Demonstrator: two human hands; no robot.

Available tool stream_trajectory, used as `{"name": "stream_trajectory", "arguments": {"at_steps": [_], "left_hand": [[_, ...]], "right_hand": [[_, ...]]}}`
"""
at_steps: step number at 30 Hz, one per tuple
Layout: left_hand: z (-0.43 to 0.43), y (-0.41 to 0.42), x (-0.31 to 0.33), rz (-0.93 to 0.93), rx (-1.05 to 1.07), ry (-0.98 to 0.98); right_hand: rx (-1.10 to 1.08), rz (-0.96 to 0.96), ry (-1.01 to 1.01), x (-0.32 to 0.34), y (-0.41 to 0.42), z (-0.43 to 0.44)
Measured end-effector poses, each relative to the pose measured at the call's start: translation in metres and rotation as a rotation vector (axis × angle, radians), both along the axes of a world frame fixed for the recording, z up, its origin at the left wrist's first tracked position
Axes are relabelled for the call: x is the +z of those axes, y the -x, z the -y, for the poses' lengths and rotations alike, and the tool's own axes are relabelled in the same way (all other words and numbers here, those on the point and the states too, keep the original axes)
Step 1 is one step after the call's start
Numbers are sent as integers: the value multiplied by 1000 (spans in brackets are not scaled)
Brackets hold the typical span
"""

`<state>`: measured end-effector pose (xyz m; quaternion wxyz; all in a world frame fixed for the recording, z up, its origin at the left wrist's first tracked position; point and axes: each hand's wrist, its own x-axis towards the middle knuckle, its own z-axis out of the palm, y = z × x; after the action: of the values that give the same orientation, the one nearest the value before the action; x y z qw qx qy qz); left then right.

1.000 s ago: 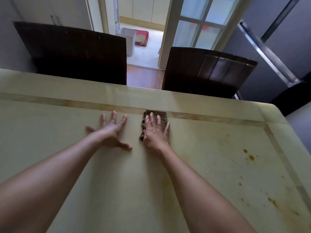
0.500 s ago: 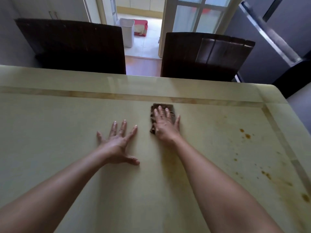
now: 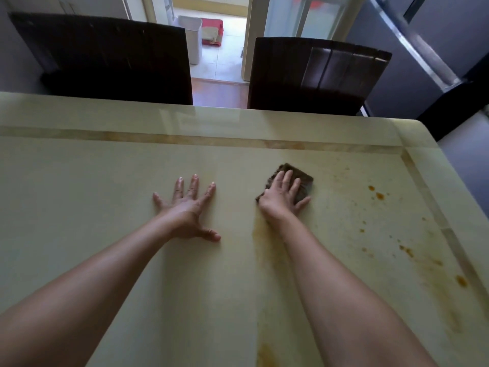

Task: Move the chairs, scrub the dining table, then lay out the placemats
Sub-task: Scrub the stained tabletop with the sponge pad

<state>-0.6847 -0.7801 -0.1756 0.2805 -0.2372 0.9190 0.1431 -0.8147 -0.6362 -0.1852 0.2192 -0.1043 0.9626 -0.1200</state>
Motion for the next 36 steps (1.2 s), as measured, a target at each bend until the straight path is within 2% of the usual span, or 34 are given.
{"name": "stream_trajectory", "arguments": {"at_steps": [3, 7, 14, 16, 23, 30, 36], "left_hand": [[-2, -2, 1, -6, -1, -11], [3, -17, 12, -56, -61, -49], [-36, -70, 13, 8, -200, 30], [-45, -75, 8, 30, -196, 18], [-46, -76, 5, 63, -194, 33], [-48, -76, 6, 73, -177, 37], [-48, -75, 5, 68, -165, 31]], "right_hand": [[108, 12, 44, 4, -47, 21], [422, 15, 23, 0, -94, 14], [684, -3, 43, -8, -95, -36], [669, -9, 38, -10, -89, -52], [404, -32, 2, -7, -60, -101], [162, -100, 9, -11, -75, -105], [166, -84, -36, -6, -109, -97]]}}
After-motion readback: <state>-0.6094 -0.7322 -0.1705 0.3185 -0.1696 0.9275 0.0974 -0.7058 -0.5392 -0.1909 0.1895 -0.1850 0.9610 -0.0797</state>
